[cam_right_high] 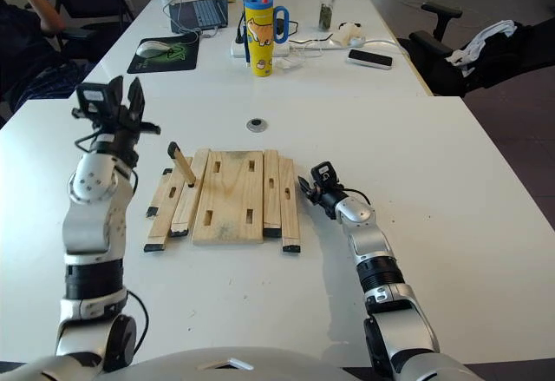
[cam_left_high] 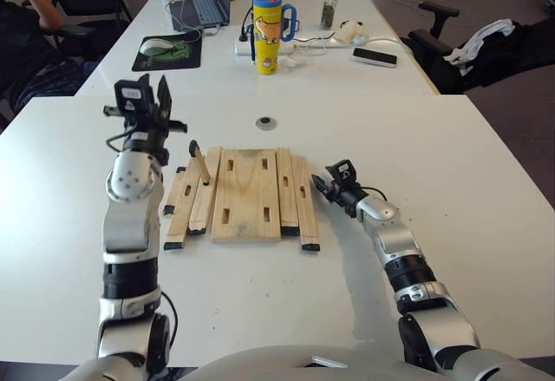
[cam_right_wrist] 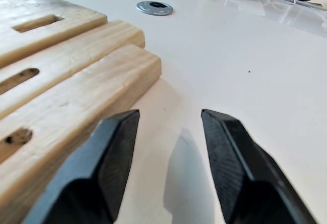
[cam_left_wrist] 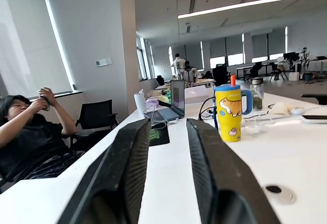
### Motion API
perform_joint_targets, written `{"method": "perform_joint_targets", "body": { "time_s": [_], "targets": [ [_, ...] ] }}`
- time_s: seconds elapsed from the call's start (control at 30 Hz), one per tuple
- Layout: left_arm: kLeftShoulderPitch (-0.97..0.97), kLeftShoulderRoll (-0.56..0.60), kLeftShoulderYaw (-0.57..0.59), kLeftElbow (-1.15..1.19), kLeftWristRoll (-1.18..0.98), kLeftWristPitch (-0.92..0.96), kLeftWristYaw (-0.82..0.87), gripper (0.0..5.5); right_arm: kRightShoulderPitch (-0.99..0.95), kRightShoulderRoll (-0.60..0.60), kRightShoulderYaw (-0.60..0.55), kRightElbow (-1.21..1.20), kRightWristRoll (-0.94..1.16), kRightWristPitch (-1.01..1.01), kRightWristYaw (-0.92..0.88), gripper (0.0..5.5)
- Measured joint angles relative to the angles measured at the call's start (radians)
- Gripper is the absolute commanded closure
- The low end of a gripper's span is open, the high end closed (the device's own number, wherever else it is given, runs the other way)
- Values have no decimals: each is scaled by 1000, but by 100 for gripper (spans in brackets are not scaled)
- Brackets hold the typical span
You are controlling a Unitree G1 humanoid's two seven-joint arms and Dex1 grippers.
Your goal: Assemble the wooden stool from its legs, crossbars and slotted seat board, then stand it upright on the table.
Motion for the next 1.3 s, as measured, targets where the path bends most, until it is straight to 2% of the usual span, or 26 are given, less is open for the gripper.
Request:
{"method": "perform_joint_targets", "body": {
  "time_s": [0.13, 0.3, 0.47, 0.77, 0.9, 1.3],
  "targets": [
    [146, -30, -37, -129, -41, 75, -33, 305, 20, -1, -6, -24, 0, 5, -1, 324],
    [227, -47, -75, -189, -61, 90, -57, 243, 25, -1, -6, -30, 0, 14, -1, 324],
    [225, -64, -91, -151, -62, 117, -56, 243, 25, -1, -5, -30, 0, 17, 0, 324],
    [164, -83, -95, 73, -65, 97, -55, 243, -4, 6, 5, -9, -1, 17, 15, 324],
    [133, -73, -93, 173, -57, 51, -63, 304, -12, 7, 10, 4, -2, 16, 21, 324],
    [104, -63, -103, 175, -57, 25, -84, 476, -11, 11, 14, 5, -1, 16, 19, 324]
  ]
}}
